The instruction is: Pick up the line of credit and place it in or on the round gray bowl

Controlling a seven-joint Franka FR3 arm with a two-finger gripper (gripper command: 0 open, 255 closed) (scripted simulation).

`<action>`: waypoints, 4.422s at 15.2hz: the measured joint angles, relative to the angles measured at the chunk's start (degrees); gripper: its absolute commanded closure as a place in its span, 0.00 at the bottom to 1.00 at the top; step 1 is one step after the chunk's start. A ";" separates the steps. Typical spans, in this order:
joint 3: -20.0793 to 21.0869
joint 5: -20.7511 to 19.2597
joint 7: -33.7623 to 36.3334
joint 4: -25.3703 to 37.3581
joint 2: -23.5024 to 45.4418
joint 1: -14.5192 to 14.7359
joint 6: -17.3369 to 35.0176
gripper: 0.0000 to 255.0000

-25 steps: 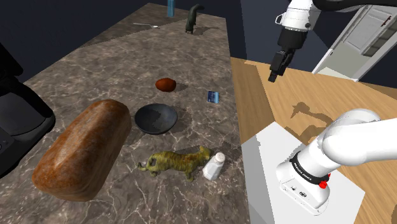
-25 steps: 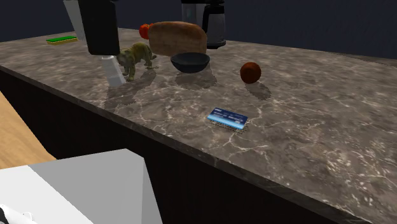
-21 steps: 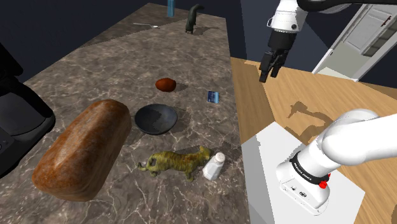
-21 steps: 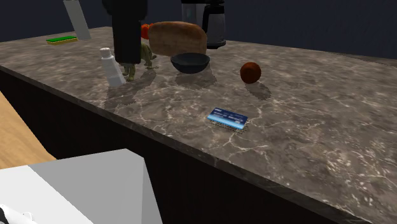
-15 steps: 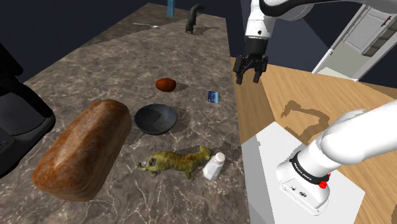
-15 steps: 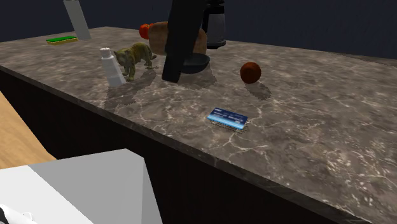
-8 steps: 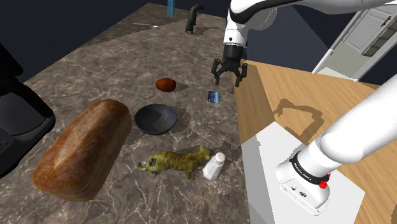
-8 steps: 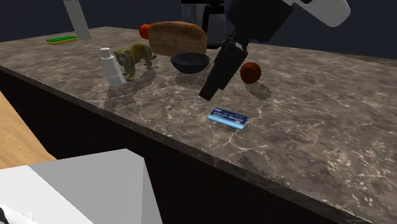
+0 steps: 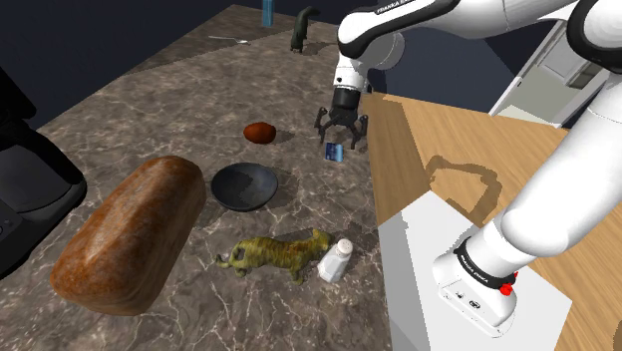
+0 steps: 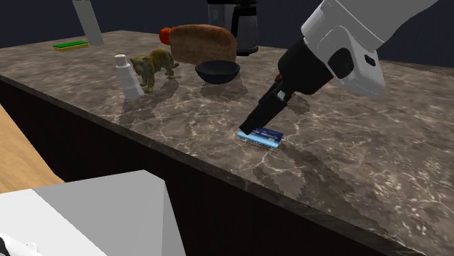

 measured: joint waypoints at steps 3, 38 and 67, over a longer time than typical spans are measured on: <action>0.32 0.49 -0.12 -1.77 0.34 0.41 2.19 0.00; 0.35 0.58 3.10 1.99 -5.17 0.19 -6.45 1.00; 13.18 5.16 30.86 18.86 3.85 16.04 -1.09 1.00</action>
